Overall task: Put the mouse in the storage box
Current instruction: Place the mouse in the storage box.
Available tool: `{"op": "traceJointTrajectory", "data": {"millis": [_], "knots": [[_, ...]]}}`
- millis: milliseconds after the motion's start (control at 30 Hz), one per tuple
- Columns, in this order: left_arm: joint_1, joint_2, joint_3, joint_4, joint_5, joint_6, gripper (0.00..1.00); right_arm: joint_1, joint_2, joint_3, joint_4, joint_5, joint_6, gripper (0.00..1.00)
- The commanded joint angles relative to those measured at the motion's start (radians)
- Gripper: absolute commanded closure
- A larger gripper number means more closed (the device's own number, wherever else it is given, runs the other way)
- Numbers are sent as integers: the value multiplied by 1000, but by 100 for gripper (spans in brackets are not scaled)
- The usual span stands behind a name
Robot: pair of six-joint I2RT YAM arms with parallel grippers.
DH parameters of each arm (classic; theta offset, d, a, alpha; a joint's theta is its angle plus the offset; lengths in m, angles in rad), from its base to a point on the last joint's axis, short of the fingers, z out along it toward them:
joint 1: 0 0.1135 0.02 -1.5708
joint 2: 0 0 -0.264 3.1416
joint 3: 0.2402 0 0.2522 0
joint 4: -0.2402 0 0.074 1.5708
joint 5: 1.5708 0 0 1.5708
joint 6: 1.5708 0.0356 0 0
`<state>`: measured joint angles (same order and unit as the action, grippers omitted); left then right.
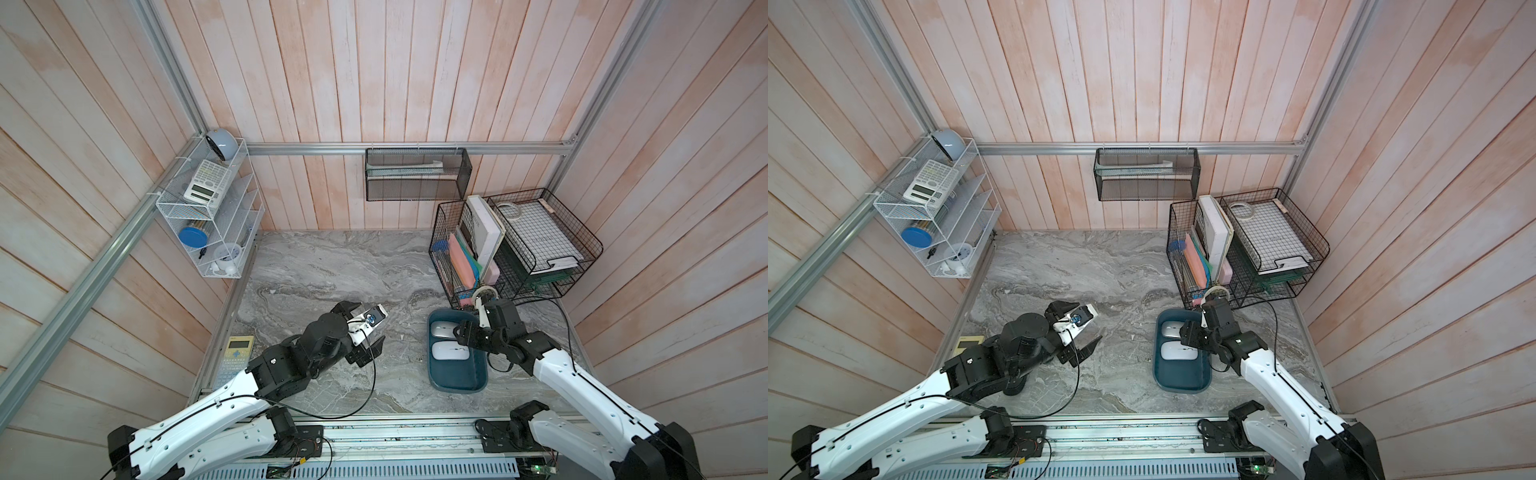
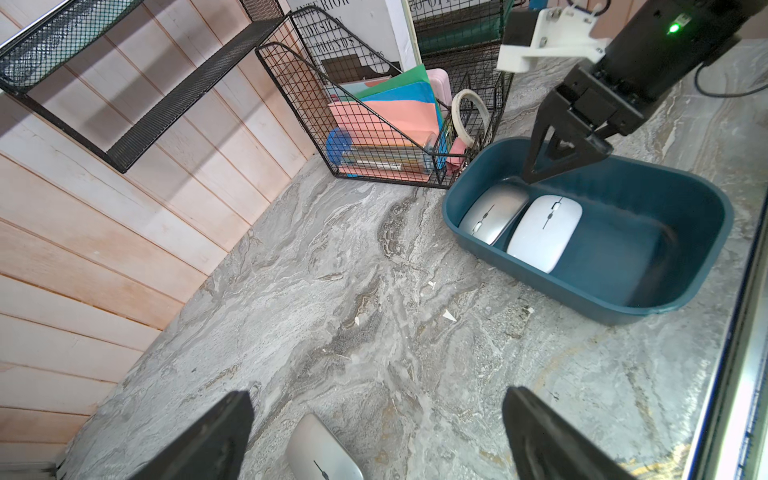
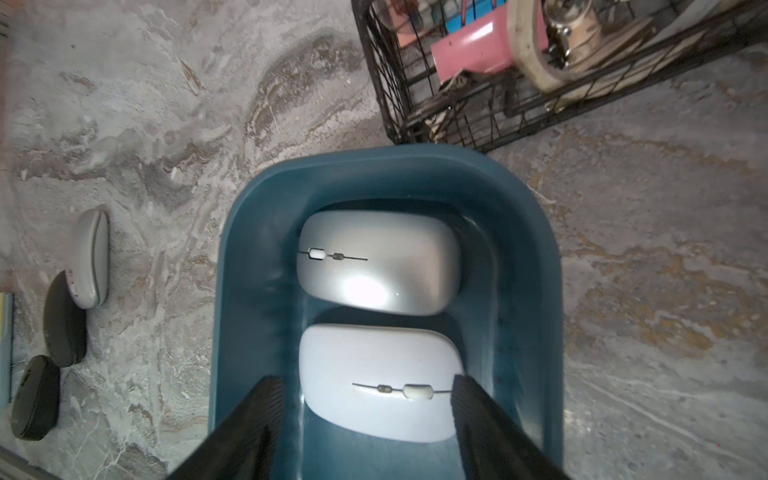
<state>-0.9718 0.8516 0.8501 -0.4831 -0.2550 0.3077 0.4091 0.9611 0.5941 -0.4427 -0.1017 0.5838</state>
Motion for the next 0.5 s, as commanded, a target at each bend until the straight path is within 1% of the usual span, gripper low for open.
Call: {"op": "traceJointTrajectory", "data": {"millis": [0,67,200,300,367,467], "knots": [[-3,4,-1,-4,-55,-32,0,2,-47,24,27,15,-27,29],[-4,4,3,10,-100,-54,0,3,-77,14,65,6,-42,29],[-4,-2,7,47,-263,-103,0,3,-132,0,133,-23,-86,29],[0,-5,35,40,-348,-140,0,3,-158,7,200,-27,-96,30],[12,0,67,13,-398,-180,0,2,-156,27,240,-25,-103,29],[28,0,109,-13,-499,-283,0,3,-131,66,262,-12,-109,29]]}}
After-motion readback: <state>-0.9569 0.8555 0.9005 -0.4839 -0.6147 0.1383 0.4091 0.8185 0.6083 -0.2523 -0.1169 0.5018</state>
